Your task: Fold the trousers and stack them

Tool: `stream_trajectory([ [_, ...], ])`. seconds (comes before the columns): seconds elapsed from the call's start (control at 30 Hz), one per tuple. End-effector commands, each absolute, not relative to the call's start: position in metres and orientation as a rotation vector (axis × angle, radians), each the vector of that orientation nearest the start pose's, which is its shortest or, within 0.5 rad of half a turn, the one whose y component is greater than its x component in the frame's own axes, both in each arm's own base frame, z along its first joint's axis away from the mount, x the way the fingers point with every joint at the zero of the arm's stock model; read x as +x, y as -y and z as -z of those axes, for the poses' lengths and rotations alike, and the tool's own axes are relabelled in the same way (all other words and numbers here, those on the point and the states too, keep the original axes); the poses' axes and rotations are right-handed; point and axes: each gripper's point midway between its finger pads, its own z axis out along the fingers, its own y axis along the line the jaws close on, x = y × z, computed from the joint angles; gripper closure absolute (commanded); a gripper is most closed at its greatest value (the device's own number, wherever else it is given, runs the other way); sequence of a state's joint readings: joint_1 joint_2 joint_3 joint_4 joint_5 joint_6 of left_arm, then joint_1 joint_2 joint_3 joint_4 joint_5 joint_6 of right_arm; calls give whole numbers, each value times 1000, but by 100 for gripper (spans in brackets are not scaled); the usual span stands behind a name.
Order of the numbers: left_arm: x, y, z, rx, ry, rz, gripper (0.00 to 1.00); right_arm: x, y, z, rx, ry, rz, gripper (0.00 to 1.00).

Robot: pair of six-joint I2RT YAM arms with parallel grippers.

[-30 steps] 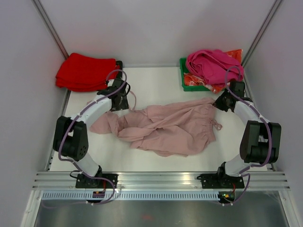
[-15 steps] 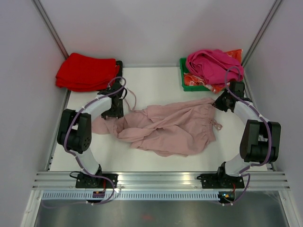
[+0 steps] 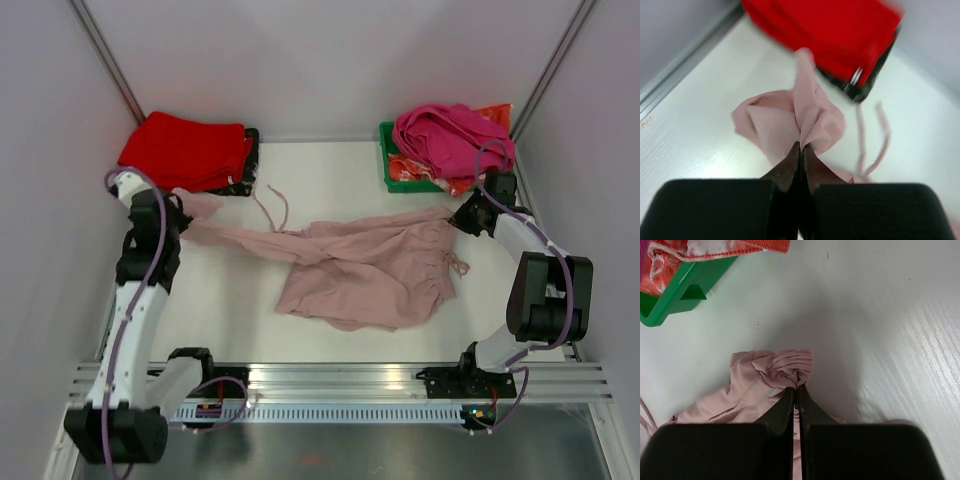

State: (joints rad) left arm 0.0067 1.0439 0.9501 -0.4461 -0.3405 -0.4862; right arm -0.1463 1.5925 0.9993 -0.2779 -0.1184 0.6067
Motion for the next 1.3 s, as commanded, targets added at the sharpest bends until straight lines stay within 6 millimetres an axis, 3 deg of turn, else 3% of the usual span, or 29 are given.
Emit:
stream_trajectory([
  [0.0,302,-74,-251,-957,-1667,-88,98,410,23,-100,866,-2221,-332,100],
  [0.03,292,-78,-233,-1015,-1677,-109,98,409,23,-99,873,-2221,-330,100],
  [0.1,274,-81,-209,-1181,-1624,-81,88,410,24,-98,884,-2219,-328,100],
  [0.13,256,-78,-181,-1230,-1647,-73,81,410,22,-97,881,-2222,-334,100],
  [0.17,251,-72,-168,-1249,-1652,-37,71,410,23,-98,883,-2218,-334,100],
  [0.23,241,-59,-153,-1321,-1617,99,63,410,23,-98,879,-2219,-335,100],
  [0.27,233,-54,-129,-1351,-1651,108,46,411,23,-99,878,-2218,-335,100],
  [0.37,229,-41,-116,-1346,-1666,208,6,411,22,-97,865,-2229,-343,100],
  [0.4,227,-40,-116,-1347,-1675,203,2,411,20,-96,860,-2236,-351,100],
  [0.43,228,-42,-128,-1340,-1667,195,0,411,18,-96,857,-2240,-366,100],
  [0.47,225,-45,-125,-1345,-1705,143,0,411,17,-95,855,-2243,-369,100],
  [0.5,228,-53,-148,-1298,-1692,88,0,410,17,-95,855,-2246,-370,100],
  [0.53,229,-58,-157,-1280,-1706,41,0,410,17,-94,852,-2249,-370,100],
  [0.57,232,-64,-156,-1211,-1794,-69,0,409,18,-94,848,-2251,-365,100],
  [0.6,243,-65,-166,-1124,-1832,-97,0,410,19,-97,847,-2244,-356,100],
  [0.63,258,-66,-196,-1046,-1823,-101,0,409,20,-97,848,-2247,-351,100],
  [0.7,291,-62,-193,-797,-1990,-171,0,410,21,-99,846,-2240,-344,100],
  [0.73,307,-62,-209,-754,-1997,-183,0,410,21,-99,845,-2239,-344,100],
  [0.77,322,-58,-185,-664,-2140,-215,0,410,21,-100,846,-2237,-345,100],
  [0.8,340,-54,-197,-603,-2158,-191,0,410,21,-98,850,-2240,-345,100],
  [0.9,372,-36,-162,-432,-2347,-141,1,409,19,-93,856,-2251,-351,100],
  [1.0,389,-37,-129,-329,-2442,-210,1,410,20,-89,864,-2255,-347,100],
  [1.13,399,-50,-101,-260,-2506,-320,2,412,20,-88,867,-2255,-350,100],
  [1.27,413,-46,-87,-184,-2508,-299,5,414,21,-87,877,-2251,-350,100],
])
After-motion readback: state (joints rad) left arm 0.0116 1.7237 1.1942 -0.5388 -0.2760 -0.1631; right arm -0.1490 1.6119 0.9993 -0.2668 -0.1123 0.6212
